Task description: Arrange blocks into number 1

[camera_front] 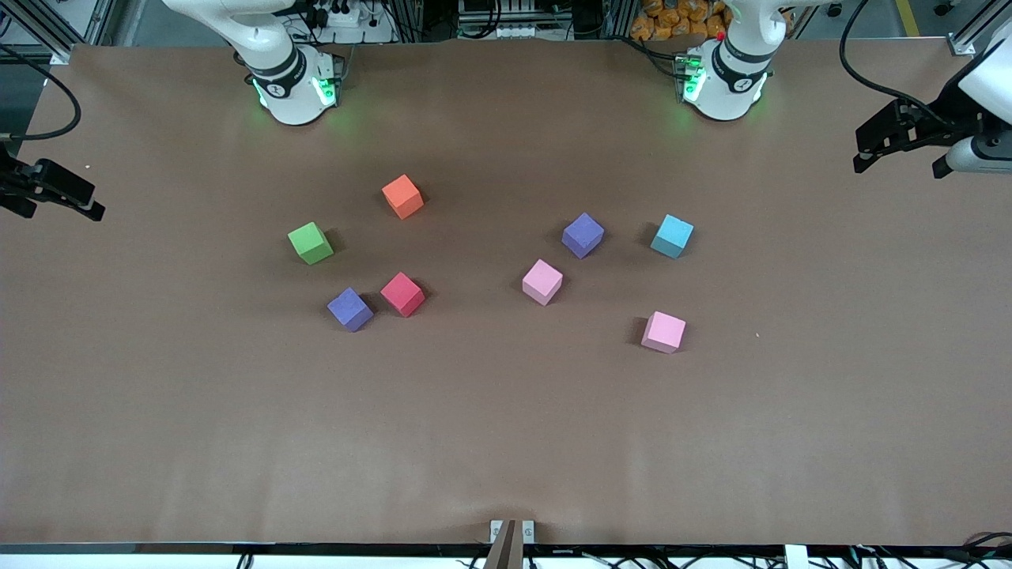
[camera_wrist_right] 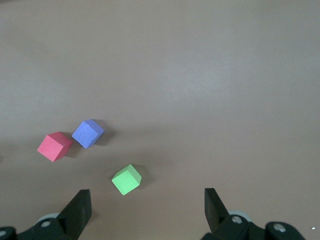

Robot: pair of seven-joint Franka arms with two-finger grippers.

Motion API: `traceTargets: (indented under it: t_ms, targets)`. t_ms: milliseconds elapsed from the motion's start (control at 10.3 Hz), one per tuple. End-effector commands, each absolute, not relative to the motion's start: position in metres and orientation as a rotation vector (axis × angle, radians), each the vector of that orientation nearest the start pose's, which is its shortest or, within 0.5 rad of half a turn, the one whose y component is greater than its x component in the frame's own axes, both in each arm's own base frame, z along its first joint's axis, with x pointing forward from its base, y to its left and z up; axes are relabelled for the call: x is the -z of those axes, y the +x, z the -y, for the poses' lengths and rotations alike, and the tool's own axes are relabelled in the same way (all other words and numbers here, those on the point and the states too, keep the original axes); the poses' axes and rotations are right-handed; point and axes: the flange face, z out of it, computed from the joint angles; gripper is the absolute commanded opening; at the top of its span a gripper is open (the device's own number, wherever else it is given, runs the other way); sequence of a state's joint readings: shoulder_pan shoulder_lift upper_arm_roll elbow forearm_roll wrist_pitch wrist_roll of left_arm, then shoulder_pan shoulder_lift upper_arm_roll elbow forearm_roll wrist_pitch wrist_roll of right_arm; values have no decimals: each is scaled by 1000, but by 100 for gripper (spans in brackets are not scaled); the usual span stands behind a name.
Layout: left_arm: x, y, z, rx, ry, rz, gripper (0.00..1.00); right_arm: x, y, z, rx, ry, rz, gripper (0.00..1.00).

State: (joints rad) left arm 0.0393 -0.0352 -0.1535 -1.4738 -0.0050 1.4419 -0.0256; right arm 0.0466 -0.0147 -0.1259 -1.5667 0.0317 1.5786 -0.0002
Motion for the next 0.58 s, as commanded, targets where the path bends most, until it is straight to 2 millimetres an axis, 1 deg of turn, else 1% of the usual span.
traceTargets:
  t_ms: [0, 291, 485]
  targets:
    - [-680, 523, 62, -7, -3151, -118, 100, -636, 549, 41, 45, -3106, -121, 100]
    - [-675, 526, 60, -21, -3151, -112, 100, -636, 550, 41, 47, -3106, -119, 100]
    - [-675, 526, 65, -24, -3153, -123, 100, -634, 550, 40, 40, -3114, -112, 100]
